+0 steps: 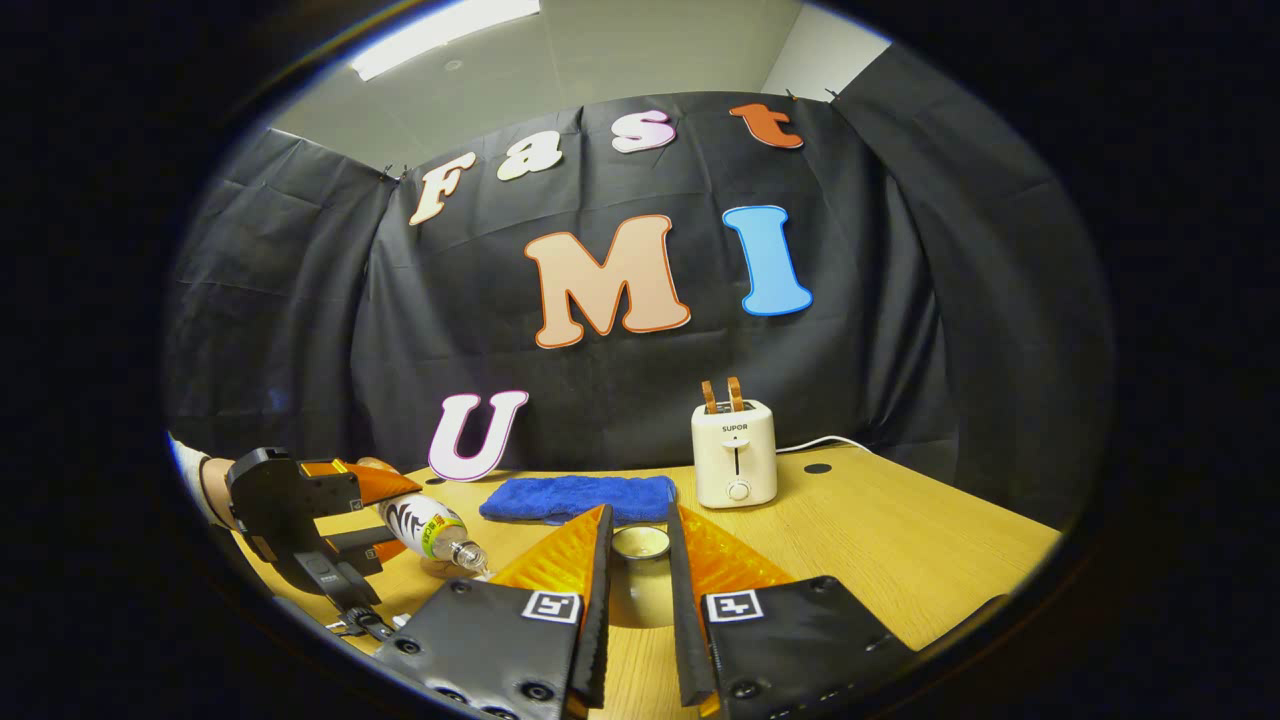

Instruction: Open the teacup lid with one hand, grasp the water bottle and pour water into the teacup with the other hand; after pouring, place the water bottle on the coaster and then close the teacup lid.

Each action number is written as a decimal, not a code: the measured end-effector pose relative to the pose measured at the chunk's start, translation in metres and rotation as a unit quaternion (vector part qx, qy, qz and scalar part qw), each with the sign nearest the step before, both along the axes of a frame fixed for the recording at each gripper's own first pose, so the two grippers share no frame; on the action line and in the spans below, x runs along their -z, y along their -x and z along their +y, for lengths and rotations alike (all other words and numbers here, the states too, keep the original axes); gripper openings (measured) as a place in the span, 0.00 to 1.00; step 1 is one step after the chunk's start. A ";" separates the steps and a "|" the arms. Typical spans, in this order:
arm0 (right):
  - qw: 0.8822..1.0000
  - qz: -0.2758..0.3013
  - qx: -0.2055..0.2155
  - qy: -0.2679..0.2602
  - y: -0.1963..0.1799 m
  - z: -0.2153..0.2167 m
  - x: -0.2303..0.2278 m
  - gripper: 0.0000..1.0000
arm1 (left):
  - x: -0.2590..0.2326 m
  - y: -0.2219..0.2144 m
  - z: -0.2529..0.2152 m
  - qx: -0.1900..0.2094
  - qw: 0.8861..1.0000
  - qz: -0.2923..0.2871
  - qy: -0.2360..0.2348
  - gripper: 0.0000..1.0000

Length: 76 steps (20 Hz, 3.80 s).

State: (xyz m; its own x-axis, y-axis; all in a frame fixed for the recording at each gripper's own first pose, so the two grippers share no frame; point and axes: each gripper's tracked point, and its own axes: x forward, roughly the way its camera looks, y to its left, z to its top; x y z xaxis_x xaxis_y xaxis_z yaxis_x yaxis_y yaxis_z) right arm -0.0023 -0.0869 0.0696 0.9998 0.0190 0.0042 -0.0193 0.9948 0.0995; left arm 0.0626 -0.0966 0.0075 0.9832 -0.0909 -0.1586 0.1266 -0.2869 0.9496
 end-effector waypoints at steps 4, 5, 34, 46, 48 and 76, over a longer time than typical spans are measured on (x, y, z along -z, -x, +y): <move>1.000 -0.001 -0.003 0.003 0.001 0.003 0.000 0.29 | -0.006 0.002 -0.001 0.004 1.000 -0.010 -0.024 0.58; 1.000 0.000 -0.003 0.004 0.001 0.003 0.000 0.29 | -0.008 0.003 -0.001 0.006 0.999 -0.011 -0.034 0.58; 0.999 0.017 -0.025 0.013 0.003 0.013 0.006 0.31 | -0.032 -0.002 -0.009 0.014 0.993 -0.013 -0.119 0.58; 0.999 0.024 -0.026 0.016 0.001 0.014 0.011 0.29 | 0.004 0.001 0.004 -0.001 0.997 0.048 -0.059 0.57; 0.999 0.025 -0.026 0.016 0.001 0.014 0.011 0.31 | 0.013 0.004 0.006 -0.007 0.997 0.066 -0.030 0.57; 0.997 0.054 -0.056 0.027 -0.008 0.048 0.042 0.29 | 0.002 -0.009 -0.003 -0.057 0.718 0.162 0.674 0.56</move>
State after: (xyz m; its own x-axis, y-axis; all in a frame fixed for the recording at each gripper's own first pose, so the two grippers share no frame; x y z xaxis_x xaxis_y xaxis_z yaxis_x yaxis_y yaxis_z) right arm 0.0055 -0.0392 0.0274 0.9860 0.1270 -0.1077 -0.1219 0.9911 0.0525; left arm 0.0716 -0.0995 0.0055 0.9275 -0.2995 -0.2238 0.3542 0.8954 0.2698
